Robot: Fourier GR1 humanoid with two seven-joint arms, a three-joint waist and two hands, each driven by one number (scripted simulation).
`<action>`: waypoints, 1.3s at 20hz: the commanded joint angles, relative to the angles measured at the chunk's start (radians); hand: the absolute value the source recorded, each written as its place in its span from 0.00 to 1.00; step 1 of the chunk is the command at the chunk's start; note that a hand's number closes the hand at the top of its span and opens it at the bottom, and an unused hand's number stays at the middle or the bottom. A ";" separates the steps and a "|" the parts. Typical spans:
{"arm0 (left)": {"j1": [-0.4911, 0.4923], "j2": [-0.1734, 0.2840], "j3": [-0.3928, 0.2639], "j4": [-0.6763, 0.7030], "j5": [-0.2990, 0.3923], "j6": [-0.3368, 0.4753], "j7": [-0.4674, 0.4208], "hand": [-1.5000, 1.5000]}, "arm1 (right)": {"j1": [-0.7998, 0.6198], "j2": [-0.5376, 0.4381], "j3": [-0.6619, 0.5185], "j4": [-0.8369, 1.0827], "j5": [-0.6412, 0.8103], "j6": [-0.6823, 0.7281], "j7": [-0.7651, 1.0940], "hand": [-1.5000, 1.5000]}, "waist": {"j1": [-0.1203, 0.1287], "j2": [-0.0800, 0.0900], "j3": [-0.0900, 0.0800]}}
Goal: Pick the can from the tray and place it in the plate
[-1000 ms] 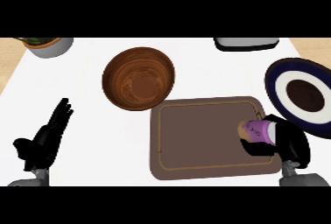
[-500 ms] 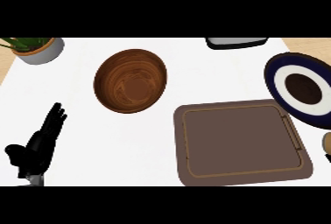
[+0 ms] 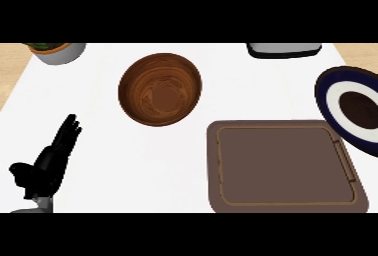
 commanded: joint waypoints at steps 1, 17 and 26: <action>-0.010 -0.025 -0.031 0.020 -0.032 -0.001 -0.036 0.50 | -0.027 -0.052 -0.113 0.246 -0.061 0.026 -0.241 1.00 | 0.049 0.009 -0.003; -0.120 -0.030 0.009 0.083 -0.048 -0.039 0.009 0.50 | -0.398 -0.135 0.103 0.425 0.037 0.121 -0.171 1.00 | 0.065 0.010 -0.007; -0.072 -0.078 -0.019 0.030 -0.085 -0.024 0.006 0.50 | -0.607 -0.062 0.224 0.462 0.111 0.061 -0.078 1.00 | 0.069 0.010 -0.007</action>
